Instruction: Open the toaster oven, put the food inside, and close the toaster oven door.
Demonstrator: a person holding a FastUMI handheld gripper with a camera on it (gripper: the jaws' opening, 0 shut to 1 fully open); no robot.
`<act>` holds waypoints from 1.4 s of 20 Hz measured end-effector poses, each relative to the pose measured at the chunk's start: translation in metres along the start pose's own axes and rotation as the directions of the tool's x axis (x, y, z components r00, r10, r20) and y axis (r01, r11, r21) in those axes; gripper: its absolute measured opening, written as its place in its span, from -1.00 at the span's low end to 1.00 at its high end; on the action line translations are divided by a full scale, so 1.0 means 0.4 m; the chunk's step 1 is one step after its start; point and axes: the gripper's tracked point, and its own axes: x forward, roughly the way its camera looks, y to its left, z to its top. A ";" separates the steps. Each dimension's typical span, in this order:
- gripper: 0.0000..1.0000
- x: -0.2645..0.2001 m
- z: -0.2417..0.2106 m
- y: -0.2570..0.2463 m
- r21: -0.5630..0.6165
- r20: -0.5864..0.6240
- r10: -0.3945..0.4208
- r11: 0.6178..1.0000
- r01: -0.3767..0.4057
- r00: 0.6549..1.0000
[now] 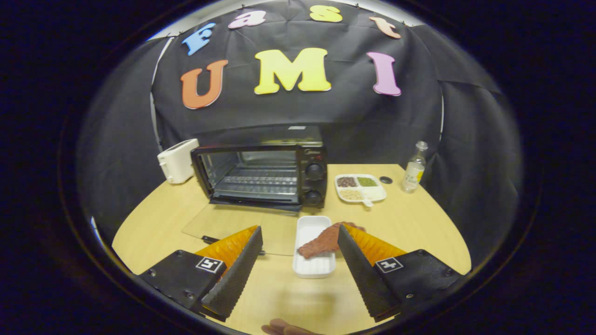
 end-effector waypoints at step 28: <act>-0.84 -0.063 0.070 -0.030 0.193 -0.173 0.248 0.957 -0.214 0.953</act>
